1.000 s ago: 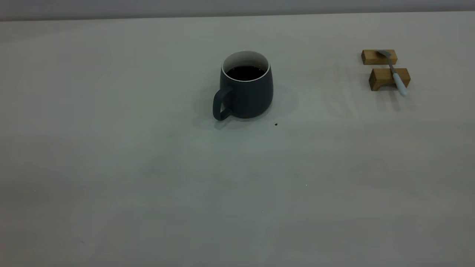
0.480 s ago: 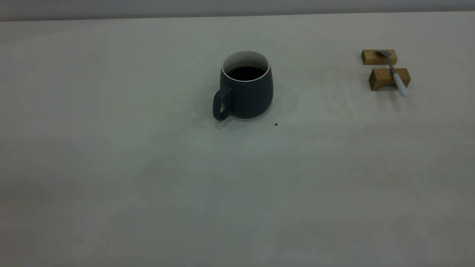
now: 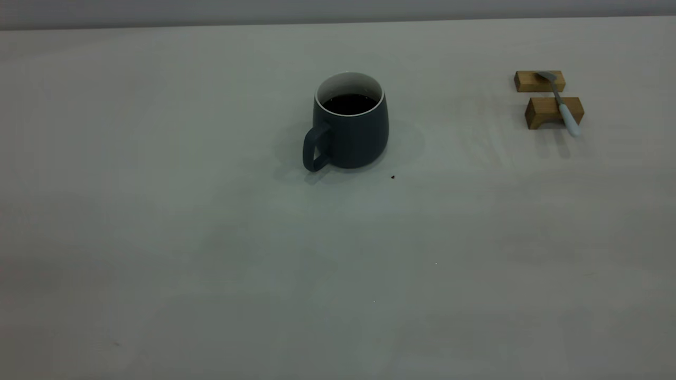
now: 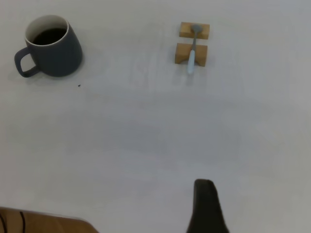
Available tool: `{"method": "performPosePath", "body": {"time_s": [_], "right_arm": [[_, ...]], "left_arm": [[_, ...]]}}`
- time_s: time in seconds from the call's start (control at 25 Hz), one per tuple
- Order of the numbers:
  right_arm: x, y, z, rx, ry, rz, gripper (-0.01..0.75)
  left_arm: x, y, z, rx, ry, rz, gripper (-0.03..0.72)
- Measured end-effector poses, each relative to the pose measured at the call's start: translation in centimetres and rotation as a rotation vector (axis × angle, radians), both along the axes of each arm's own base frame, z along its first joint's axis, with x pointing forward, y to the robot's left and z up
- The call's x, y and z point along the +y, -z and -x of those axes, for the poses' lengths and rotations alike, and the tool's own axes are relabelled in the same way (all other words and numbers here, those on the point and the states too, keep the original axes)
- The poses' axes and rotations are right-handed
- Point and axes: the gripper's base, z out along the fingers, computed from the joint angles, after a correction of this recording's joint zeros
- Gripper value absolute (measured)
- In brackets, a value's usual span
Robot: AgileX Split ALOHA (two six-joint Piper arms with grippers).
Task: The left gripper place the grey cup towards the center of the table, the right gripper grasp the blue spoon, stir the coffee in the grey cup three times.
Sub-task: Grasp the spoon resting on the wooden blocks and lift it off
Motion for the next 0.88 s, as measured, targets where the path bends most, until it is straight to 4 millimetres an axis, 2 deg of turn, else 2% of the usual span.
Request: {"method": "performPosePath", "body": {"time_s": [0.16,0.28,0.4,0.52,0.64,0.72,0.88], "right_arm": [[-0.1,-2.5,-3.5,0.111,0.019,0.014,0.584],[-0.1,-3.8,-7.8,0.191,0.030,0.035,0.584],[0.1,-4.1,-12.6,0.294,0.031,0.045,0.584],[0.3,-3.4,-17.5,0.387,0.024,0.056,0.584],[0.4,-2.2,-21.6,0.455,0.002,0.077,0.585],[0.5,-1.1,-23.8,0.494,-0.005,0.084,0.594],[0.8,2.0,-27.3,0.560,-0.006,0.066,0.660]], "left_arm": [[0.0,0.0,0.0,0.000,0.000,0.000,0.355],[0.0,0.0,0.0,0.000,0.000,0.000,0.355],[0.0,0.0,0.0,0.000,0.000,0.000,0.355],[0.0,0.0,0.0,0.000,0.000,0.000,0.355],[0.0,0.0,0.0,0.000,0.000,0.000,0.355],[0.0,0.0,0.0,0.000,0.000,0.000,0.355],[0.0,0.0,0.0,0.000,0.000,0.000,0.355]]}}
